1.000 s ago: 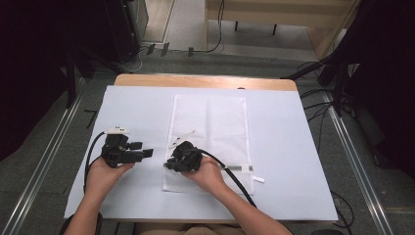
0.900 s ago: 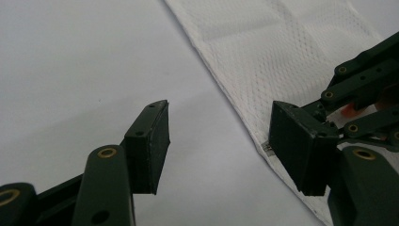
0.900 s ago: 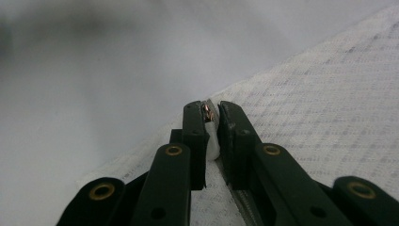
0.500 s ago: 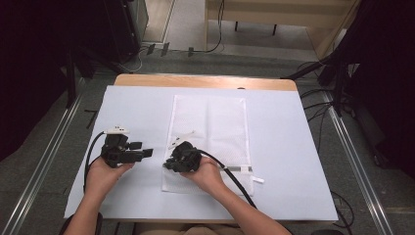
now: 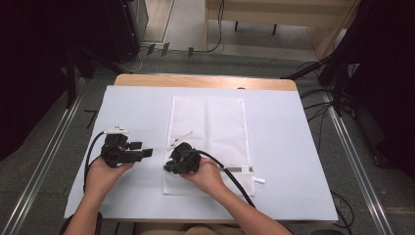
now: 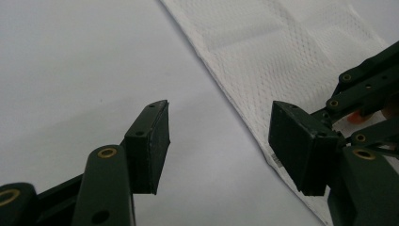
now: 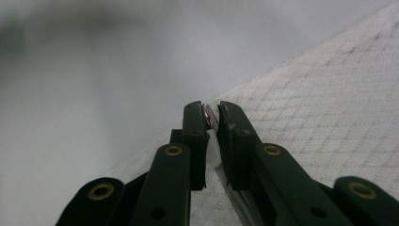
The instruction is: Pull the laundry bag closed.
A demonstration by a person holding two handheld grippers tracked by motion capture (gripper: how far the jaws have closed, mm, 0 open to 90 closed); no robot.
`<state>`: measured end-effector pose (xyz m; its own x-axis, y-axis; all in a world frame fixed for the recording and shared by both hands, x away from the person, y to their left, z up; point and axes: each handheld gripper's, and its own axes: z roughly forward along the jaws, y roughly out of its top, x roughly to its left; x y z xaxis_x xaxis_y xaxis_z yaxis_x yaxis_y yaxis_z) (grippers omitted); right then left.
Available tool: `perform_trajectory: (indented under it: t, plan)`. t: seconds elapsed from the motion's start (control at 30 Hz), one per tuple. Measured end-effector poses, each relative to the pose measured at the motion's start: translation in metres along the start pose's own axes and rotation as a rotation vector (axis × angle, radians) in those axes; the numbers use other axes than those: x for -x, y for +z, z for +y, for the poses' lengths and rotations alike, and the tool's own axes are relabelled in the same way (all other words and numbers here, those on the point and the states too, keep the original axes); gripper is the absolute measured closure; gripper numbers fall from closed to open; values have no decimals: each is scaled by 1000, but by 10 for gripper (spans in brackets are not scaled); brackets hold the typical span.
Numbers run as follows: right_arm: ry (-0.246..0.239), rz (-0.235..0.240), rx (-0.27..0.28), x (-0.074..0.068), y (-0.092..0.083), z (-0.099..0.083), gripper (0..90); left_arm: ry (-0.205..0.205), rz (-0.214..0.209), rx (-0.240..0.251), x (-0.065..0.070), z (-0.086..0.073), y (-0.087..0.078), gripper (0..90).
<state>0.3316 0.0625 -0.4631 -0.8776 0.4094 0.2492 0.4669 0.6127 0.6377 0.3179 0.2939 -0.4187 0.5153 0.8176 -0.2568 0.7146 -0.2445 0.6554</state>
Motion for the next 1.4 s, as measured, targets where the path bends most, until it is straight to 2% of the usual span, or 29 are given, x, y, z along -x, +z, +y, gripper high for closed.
perform_trajectory:
  t: [0.1,0.23,0.27,0.37,0.4,0.5,0.67,0.77,0.9,1.03,1.13,1.23,1.3,1.4]
  plan:
    - [1,8,2,1,1,-1,826,1,1,2,0,0,0,395]
    - [6,34,39,5,1,-7,828,5,2,-4,1,0,1,395]
    - [0,26,47,4,1,-8,837,5,2,-4,1,0,1,395]
    - [-63,-30,55,-4,1,-9,853,8,-7,-1,2,0,0,408]
    - [-63,-34,52,-4,1,-8,855,15,-8,-3,2,0,0,412]
    - [-67,-21,40,-2,0,-6,859,22,-22,-6,3,-1,-1,424]
    - [-54,-3,73,0,-9,-2,886,39,-43,-18,6,-2,-1,433]
    - [-59,-12,79,0,-11,-1,886,46,-49,-26,9,-4,-1,435]
    - [-60,-5,88,2,-12,-1,886,65,-75,-42,13,-5,1,440]
    - [-43,9,109,6,-17,1,886,87,-127,-78,16,-8,7,447]
    - [-56,4,117,7,-22,4,886,113,-166,-109,20,-9,12,461]
    - [-51,8,127,8,-25,4,885,130,-181,-132,23,-9,16,470]
    - [-44,11,130,8,-26,5,886,121,-198,-128,24,-9,18,475]
    - [-46,9,134,7,-28,6,886,126,-202,-138,26,-9,21,479]
